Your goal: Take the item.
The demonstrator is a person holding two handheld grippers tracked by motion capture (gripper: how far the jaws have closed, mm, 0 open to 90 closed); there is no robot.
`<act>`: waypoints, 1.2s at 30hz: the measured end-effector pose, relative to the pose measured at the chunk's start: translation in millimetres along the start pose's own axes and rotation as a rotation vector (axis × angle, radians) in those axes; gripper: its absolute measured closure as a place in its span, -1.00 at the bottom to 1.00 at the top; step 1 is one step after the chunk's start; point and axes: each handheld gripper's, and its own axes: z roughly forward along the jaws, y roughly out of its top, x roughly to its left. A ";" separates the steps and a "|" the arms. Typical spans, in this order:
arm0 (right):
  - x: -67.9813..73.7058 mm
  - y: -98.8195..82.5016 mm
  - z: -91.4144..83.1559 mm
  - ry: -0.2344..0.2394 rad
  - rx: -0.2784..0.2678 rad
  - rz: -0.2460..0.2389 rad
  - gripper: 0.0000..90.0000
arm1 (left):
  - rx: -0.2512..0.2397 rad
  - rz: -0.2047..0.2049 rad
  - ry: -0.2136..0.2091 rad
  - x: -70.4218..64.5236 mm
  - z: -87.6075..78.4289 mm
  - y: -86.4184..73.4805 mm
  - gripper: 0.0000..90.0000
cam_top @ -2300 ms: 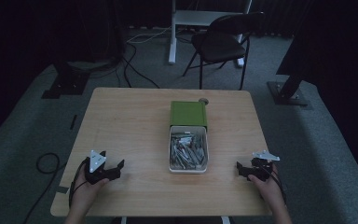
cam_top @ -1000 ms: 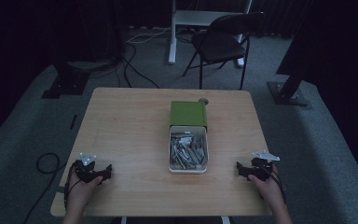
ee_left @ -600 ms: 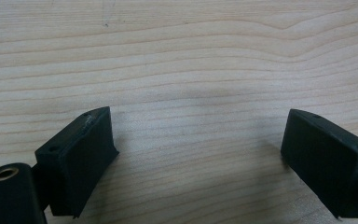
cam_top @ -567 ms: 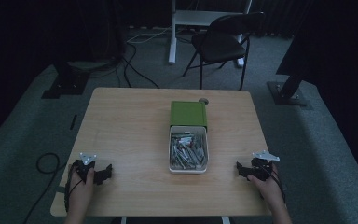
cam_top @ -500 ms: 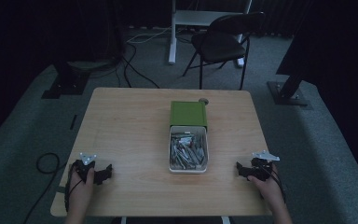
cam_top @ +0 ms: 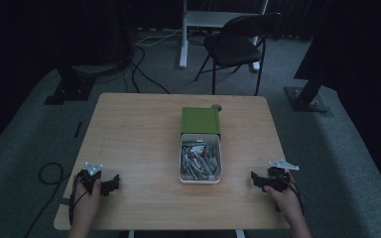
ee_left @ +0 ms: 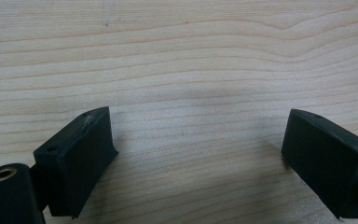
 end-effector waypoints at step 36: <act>67.8 63.5 -48.0 0.092 -0.142 -0.127 -0.60 | 0.006 -0.004 0.005 -1.7 1.1 0.9 -0.83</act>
